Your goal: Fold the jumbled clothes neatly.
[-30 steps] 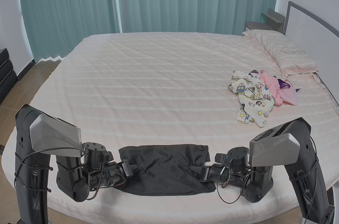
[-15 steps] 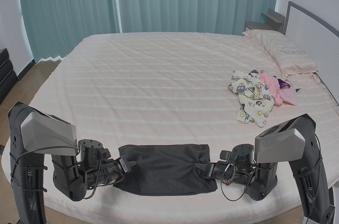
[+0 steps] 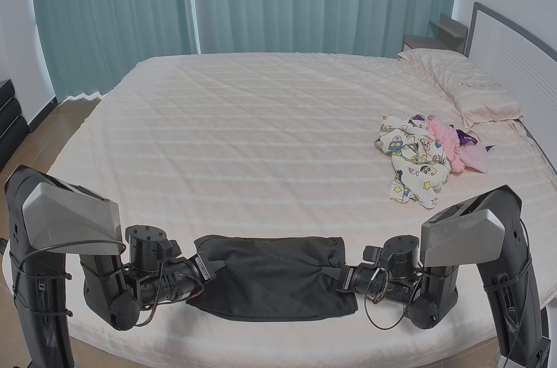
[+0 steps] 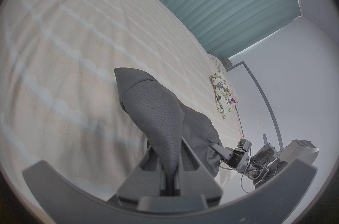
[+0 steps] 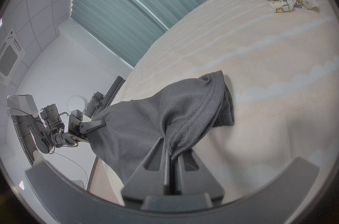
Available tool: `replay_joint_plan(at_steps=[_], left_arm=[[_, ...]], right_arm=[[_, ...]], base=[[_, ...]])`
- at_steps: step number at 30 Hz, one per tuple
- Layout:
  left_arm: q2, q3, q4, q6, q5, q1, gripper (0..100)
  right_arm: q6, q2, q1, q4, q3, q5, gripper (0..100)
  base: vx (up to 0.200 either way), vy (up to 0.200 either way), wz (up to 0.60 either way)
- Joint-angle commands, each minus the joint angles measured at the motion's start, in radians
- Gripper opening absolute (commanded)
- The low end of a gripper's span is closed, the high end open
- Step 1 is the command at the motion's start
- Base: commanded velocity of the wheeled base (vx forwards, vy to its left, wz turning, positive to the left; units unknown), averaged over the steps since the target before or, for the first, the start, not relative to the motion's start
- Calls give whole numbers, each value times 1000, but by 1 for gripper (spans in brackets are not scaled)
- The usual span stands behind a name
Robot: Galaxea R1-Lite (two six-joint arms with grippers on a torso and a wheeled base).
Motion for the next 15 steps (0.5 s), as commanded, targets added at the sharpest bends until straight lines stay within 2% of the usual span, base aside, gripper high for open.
replay_joint_plan(at_steps=[1,4,15], left_arm=[[-10,2,-1,-1,1,-3,0],[-11,3,-2,-2,1,-3,0],[-80,28,-1,-7,9,-23,0]], right_arm=[[2,-36,-1,-19,16,-15,0],[5,-41,-17,-17,21,-16,0],[12,-65,-17,-17,28,-16,0]], base=[[0,0,0],[0,0,0],[0,-200,0]])
